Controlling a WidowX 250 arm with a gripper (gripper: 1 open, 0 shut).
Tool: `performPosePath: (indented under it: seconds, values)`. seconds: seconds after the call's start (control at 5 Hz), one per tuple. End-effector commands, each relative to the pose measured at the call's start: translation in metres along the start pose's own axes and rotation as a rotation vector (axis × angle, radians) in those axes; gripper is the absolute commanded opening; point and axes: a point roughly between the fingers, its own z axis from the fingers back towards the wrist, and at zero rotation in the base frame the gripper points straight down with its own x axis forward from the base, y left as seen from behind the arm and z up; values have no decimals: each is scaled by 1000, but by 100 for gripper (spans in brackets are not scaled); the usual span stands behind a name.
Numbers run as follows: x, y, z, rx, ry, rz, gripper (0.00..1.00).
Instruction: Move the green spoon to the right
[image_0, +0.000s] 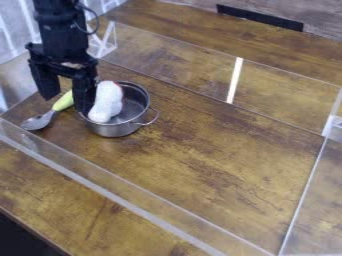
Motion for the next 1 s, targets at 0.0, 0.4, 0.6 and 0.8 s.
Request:
performPosePath:
  seconds: [0.0,0.4,0.6,0.8]
  values:
    - [26,26,23,28,-80,-17,100]
    - [45,46,19,26,-95,-9,100]
    - [50,47,11,20,-94,-20,100]
    - [53,47,-12,13,-93,-72,100]
